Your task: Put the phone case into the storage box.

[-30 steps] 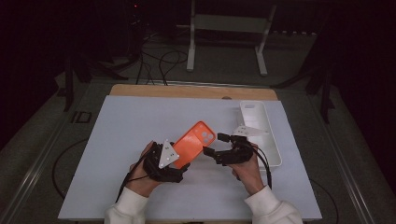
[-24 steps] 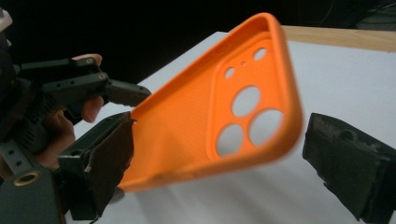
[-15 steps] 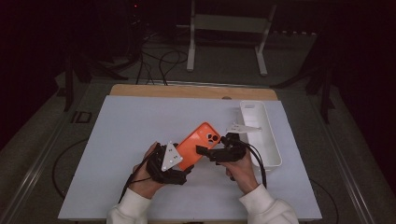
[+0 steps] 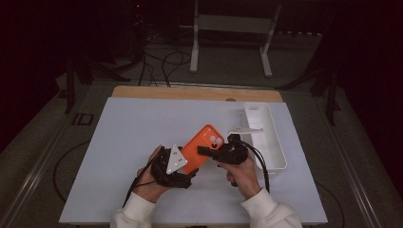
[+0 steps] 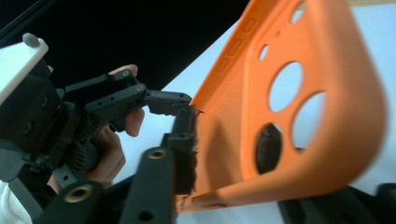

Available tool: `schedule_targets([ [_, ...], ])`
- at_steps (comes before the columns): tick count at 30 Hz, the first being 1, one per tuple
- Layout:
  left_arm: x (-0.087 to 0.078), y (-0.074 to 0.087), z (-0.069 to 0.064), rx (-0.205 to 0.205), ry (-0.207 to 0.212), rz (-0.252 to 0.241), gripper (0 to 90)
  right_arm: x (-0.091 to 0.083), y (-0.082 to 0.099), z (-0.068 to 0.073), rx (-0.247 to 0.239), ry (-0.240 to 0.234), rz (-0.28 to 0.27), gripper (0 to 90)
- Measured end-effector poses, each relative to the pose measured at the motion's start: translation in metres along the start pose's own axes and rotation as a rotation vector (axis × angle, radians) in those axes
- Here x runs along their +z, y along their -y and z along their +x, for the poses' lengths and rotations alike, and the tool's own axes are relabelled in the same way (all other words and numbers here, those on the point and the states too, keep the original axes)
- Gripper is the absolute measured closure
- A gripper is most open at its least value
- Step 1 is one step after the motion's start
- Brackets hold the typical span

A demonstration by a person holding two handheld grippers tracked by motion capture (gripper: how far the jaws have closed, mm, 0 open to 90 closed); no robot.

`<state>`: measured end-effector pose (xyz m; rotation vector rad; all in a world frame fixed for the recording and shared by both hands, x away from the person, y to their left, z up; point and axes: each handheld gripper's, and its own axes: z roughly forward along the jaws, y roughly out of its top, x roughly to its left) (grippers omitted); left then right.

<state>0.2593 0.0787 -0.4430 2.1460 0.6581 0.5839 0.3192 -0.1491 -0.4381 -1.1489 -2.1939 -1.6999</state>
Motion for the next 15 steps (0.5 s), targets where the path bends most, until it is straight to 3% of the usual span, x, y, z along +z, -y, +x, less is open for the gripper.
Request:
schedule_targets([
  [3, 0.0023, 0.0003, -0.0011, -0.008, -0.004, 0.007, 16.5, 0.0004, 0.0001, -0.0003, 0.026, -0.017, -0.005, 77.4],
  [15, 0.0089, 0.0008, -0.0056, -0.026, -0.034, 0.034, 16.3, 0.0043, 0.0017, 0.003, 0.053, -0.012, 0.001, 81.3],
])
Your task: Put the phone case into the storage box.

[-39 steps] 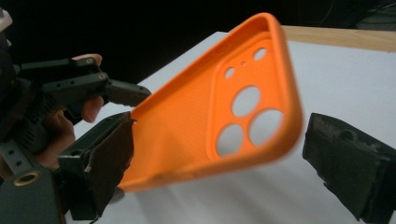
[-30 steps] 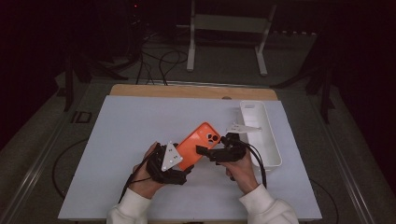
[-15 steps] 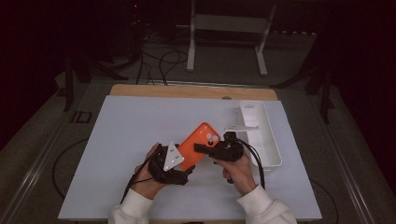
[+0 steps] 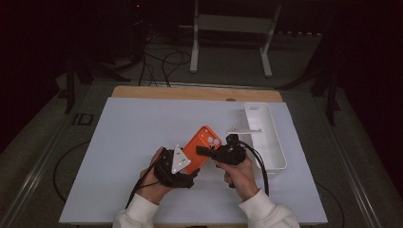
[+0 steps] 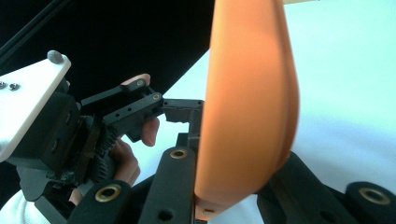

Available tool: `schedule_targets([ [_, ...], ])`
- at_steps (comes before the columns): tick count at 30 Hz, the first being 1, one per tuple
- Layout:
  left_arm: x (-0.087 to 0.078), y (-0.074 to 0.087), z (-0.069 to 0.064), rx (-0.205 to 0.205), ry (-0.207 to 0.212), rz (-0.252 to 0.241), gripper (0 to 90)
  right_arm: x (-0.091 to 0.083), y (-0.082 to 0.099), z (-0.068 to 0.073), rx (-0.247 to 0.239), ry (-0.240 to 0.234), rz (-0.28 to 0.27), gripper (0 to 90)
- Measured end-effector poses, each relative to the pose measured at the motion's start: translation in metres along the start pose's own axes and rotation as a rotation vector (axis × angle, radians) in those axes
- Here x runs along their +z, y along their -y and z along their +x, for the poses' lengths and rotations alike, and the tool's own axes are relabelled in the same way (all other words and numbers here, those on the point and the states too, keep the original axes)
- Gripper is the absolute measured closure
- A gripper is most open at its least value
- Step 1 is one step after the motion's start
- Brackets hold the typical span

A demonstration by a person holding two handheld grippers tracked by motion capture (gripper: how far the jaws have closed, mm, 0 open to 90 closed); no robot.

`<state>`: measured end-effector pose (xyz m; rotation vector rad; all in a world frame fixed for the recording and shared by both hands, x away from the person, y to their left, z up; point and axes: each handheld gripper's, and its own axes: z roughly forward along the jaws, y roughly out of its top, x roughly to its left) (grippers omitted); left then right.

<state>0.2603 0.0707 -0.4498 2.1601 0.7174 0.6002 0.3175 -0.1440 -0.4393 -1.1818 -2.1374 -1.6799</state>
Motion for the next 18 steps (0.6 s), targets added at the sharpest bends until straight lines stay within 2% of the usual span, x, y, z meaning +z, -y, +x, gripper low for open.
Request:
schedule_targets([
  [7, 0.003, 0.001, -0.001, -0.002, -0.016, -0.008, 16.1, 0.0, 0.001, 0.004, -0.019, 0.053, -0.018, 86.1],
  [11, 0.005, 0.004, 0.0, -0.009, -0.022, -0.002, 16.0, 0.003, 0.002, 0.009, -0.058, 0.077, -0.016, 86.9],
  [14, 0.004, 0.004, 0.0, -0.011, -0.03, -0.006, 15.6, 0.004, 0.001, 0.012, -0.078, 0.088, -0.019, 87.1],
  [18, 0.004, 0.004, 0.001, -0.019, -0.035, -0.013, 14.1, 0.004, 0.0, 0.012, -0.081, 0.088, -0.024, 87.1],
])
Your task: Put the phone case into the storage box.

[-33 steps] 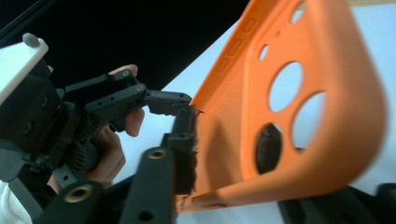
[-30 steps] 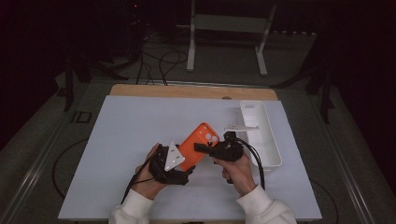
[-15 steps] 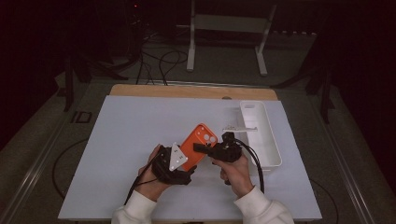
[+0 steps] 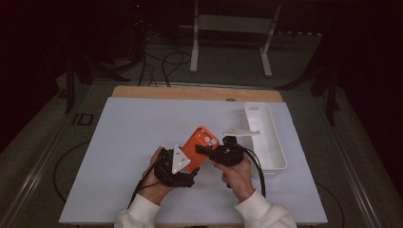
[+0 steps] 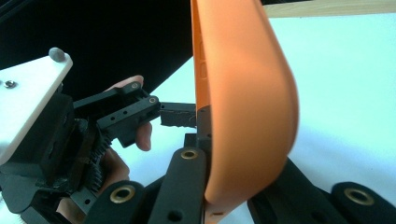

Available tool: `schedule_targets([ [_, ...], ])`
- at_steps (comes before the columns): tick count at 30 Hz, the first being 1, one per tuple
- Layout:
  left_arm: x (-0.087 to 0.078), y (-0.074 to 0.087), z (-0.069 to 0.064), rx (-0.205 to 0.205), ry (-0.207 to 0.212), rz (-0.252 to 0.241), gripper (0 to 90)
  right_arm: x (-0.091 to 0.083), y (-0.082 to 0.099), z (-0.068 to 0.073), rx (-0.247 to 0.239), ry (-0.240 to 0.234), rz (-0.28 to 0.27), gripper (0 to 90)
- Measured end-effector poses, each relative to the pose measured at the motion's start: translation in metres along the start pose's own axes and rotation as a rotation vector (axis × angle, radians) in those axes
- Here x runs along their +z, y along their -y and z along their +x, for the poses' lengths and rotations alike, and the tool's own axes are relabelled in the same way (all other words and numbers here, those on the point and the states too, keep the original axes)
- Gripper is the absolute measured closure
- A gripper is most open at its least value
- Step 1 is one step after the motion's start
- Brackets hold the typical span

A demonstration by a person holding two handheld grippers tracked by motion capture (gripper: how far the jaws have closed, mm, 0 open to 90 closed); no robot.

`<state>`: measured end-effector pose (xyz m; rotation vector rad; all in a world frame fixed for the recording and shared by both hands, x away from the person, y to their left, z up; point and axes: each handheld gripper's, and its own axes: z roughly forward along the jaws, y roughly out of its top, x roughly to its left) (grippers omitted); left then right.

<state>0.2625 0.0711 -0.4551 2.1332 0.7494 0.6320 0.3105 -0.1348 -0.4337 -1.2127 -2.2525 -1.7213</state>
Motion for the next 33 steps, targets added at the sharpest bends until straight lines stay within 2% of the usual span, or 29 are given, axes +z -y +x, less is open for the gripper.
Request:
schedule_targets([
  [4, -0.001, 0.0, 0.003, -0.012, -0.005, 0.0, 6.8, -0.002, 0.0, -0.001, -0.002, 0.008, -0.003, 87.1],
  [10, -0.007, -0.001, 0.011, -0.049, 0.012, -0.009, 2.3, -0.005, -0.002, -0.004, -0.005, 0.02, -0.012, 87.0],
  [17, -0.011, -0.001, 0.017, -0.063, 0.044, -0.018, 1.9, -0.008, -0.003, -0.006, -0.021, 0.019, -0.008, 86.8],
  [24, -0.016, -0.002, 0.02, -0.071, 0.076, -0.051, 2.8, -0.011, -0.004, -0.006, -0.049, 0.013, -0.001, 86.6],
  [33, -0.019, -0.001, 0.024, -0.071, 0.125, -0.052, 2.9, -0.016, -0.005, -0.005, -0.091, -0.002, 0.003, 86.5],
])
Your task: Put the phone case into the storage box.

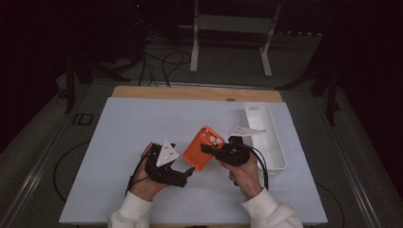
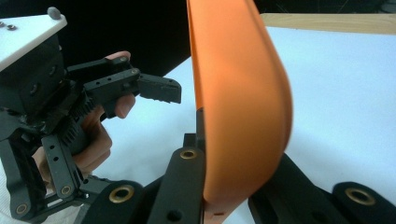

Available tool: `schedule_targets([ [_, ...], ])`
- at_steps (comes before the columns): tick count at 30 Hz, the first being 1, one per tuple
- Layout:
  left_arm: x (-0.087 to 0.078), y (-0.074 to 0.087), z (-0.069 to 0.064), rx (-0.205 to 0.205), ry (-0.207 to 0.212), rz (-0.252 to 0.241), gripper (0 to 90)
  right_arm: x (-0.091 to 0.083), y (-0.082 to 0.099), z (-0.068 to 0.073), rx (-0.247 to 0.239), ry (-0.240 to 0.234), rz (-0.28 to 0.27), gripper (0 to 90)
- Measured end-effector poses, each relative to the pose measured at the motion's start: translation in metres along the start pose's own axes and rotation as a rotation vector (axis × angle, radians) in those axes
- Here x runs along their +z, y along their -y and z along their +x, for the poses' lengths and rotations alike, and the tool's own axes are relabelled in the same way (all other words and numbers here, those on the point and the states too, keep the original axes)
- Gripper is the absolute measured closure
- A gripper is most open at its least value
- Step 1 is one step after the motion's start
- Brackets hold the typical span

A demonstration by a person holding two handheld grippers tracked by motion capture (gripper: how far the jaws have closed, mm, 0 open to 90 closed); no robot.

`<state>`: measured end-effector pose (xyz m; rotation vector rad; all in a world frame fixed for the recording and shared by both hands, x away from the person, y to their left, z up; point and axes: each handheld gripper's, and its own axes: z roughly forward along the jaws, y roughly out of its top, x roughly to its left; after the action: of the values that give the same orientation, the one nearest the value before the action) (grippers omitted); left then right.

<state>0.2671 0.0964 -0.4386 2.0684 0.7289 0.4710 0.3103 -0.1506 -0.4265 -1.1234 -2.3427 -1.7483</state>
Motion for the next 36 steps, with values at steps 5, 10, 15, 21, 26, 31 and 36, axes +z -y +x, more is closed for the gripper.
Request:
schedule_targets([
  [5, 0.0, 0.0, 0.0, 0.002, 0.021, 0.003, 2.8, -0.003, -0.001, 0.001, -0.024, -0.018, 0.003, 86.5],
  [10, 0.0, 0.0, 0.001, 0.0, 0.047, 0.005, 2.5, -0.005, -0.001, 0.003, -0.058, -0.049, 0.005, 86.5],
  [15, -0.001, 0.0, 0.001, 0.0, 0.08, 0.002, 2.2, -0.007, -0.002, 0.006, -0.103, -0.076, 0.019, 86.4],
  [21, -0.002, 0.0, 0.003, -0.012, 0.109, -0.003, 3.1, -0.008, -0.002, 0.01, -0.136, -0.104, 0.024, 86.4],
  [26, -0.002, 0.0, 0.003, -0.011, 0.128, -0.007, 3.2, -0.009, -0.003, 0.012, -0.164, -0.13, 0.027, 86.4],
  [31, -0.002, 0.0, 0.003, -0.007, 0.154, -0.005, 3.6, -0.009, -0.004, 0.015, -0.192, -0.152, 0.035, 86.4],
  [36, -0.001, 0.001, 0.002, -0.005, 0.182, -0.009, 4.4, -0.008, -0.005, 0.017, -0.218, -0.182, 0.043, 86.4],
])
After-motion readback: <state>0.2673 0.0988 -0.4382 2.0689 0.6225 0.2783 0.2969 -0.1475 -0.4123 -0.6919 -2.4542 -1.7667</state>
